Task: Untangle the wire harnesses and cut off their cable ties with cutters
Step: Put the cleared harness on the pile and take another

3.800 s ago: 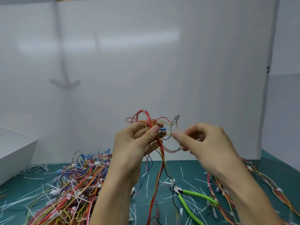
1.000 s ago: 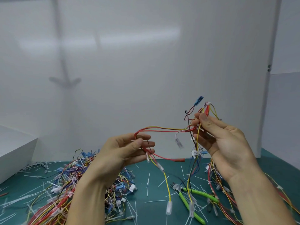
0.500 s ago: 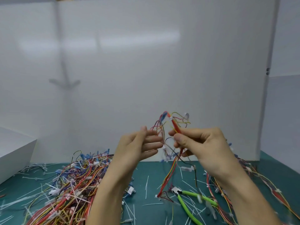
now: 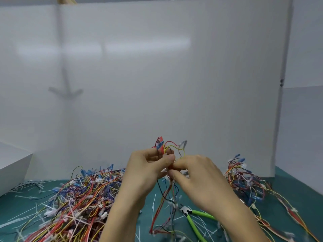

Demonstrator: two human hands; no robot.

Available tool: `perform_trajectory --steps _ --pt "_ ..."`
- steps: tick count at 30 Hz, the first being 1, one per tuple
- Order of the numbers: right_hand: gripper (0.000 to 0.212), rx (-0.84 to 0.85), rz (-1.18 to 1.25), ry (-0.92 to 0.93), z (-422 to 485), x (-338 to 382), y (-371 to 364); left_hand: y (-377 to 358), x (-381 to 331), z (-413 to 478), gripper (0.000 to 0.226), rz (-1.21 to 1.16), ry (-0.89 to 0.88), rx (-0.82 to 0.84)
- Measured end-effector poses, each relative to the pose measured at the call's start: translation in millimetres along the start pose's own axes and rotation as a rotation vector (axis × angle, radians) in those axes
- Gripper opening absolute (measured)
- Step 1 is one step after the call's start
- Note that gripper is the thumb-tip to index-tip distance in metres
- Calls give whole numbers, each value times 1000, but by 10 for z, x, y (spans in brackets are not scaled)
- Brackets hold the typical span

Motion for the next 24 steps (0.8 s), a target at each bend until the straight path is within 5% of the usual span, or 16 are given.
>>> perform_trajectory --steps 12,18,24 --pt "7 -259 224 -12 -50 13 173 123 -8 -26 11 251 17 -179" --pt "14 -172 167 76 -4 161 34 -17 -55 -36 27 247 -9 -94" --pt "25 -290 -14 88 -13 232 -1 -67 -23 -16 50 125 -65 -110"
Point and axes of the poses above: each hand's wrist, its own z-axis towards the middle knuckle, its own y-axis out of the back of the hand, x = y × z, the point moved 4 cm from there along z, towards the middle knuckle, and after that the axes turned 13 degrees about x, right-handed, at the moved point
